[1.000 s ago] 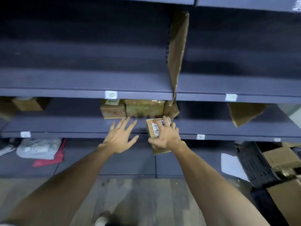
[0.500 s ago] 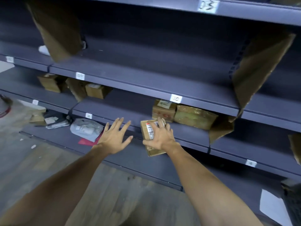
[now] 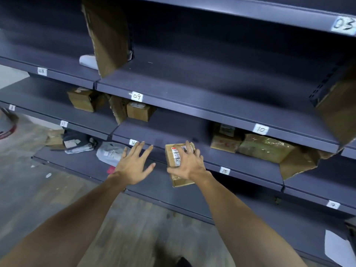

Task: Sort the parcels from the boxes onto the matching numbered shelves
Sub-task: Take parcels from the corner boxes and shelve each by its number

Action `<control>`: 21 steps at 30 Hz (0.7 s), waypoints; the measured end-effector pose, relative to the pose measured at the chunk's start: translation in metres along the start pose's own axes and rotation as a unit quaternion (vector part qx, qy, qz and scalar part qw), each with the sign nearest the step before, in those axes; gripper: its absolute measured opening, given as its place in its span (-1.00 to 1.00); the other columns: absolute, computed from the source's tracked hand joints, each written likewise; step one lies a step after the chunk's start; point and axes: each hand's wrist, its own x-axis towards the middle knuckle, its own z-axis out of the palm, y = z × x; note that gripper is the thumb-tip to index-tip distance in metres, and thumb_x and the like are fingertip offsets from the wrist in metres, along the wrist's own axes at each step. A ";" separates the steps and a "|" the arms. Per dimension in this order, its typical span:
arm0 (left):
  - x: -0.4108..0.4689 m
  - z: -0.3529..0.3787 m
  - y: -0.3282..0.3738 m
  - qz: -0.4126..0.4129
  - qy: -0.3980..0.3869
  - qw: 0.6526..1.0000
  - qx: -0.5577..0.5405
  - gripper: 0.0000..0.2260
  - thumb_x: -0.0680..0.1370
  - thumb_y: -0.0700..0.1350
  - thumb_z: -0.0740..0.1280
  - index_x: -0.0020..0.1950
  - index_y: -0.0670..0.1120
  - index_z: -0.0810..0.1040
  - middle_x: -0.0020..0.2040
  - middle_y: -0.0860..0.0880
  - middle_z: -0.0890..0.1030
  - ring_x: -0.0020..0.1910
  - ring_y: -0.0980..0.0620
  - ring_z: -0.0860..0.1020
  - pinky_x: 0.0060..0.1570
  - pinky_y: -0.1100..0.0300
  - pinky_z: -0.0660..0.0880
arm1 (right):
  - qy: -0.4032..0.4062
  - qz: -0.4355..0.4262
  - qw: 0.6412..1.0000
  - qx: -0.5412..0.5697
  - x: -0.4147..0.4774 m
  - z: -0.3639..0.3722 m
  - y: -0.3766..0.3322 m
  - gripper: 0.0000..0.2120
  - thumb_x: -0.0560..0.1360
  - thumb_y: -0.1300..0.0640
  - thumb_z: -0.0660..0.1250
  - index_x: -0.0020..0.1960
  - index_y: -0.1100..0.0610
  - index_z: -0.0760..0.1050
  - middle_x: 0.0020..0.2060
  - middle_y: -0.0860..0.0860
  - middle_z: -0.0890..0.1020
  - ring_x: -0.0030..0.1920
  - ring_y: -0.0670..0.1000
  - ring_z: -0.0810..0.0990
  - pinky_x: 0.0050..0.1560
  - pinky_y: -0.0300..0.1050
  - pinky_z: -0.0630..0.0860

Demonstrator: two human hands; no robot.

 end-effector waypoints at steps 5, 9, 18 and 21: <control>0.025 0.009 -0.042 -0.008 -0.011 1.000 0.005 -0.13 0.39 0.39 -0.34 0.64 0.04 -0.03 0.63 -0.10 0.02 0.61 -0.09 -0.04 0.53 -0.16 0.00 | -0.007 0.004 1.000 0.002 0.042 0.005 -0.029 -0.13 0.37 -0.26 0.42 0.56 -0.14 0.11 0.61 0.03 -0.06 0.49 0.27 0.08 0.46 0.16 0.16; 0.057 0.018 -0.078 -0.001 -0.026 0.999 0.021 -0.13 0.38 0.38 -0.35 0.64 0.05 -0.03 0.64 -0.10 0.02 0.62 -0.08 -0.05 0.53 -0.15 -0.01 | -0.005 0.010 1.000 0.020 0.090 0.018 -0.046 -0.13 0.35 -0.27 0.42 0.55 -0.16 0.12 0.61 0.03 -0.06 0.48 0.26 0.10 0.46 0.16 0.18; 0.143 0.039 -0.152 0.051 -0.025 0.998 0.006 -0.30 0.52 0.30 0.00 0.51 -0.08 0.40 0.48 -0.25 0.39 0.47 -0.27 0.36 0.32 -0.34 0.31 | 0.019 0.025 0.997 0.067 0.203 0.041 -0.073 -0.14 0.36 -0.32 0.41 0.54 -0.17 0.14 0.58 0.02 0.06 0.48 0.31 0.11 0.48 0.19 0.21; 0.165 0.043 -0.167 0.053 -0.032 0.998 0.018 -0.18 0.44 0.37 -0.21 0.62 0.02 0.12 0.62 -0.15 0.13 0.60 -0.15 0.06 0.50 -0.21 0.06 | 0.054 0.038 0.995 0.070 0.226 0.047 -0.078 -0.21 0.37 -0.32 0.38 0.52 -0.16 0.20 0.54 0.01 0.17 0.41 0.28 0.21 0.45 0.13 0.24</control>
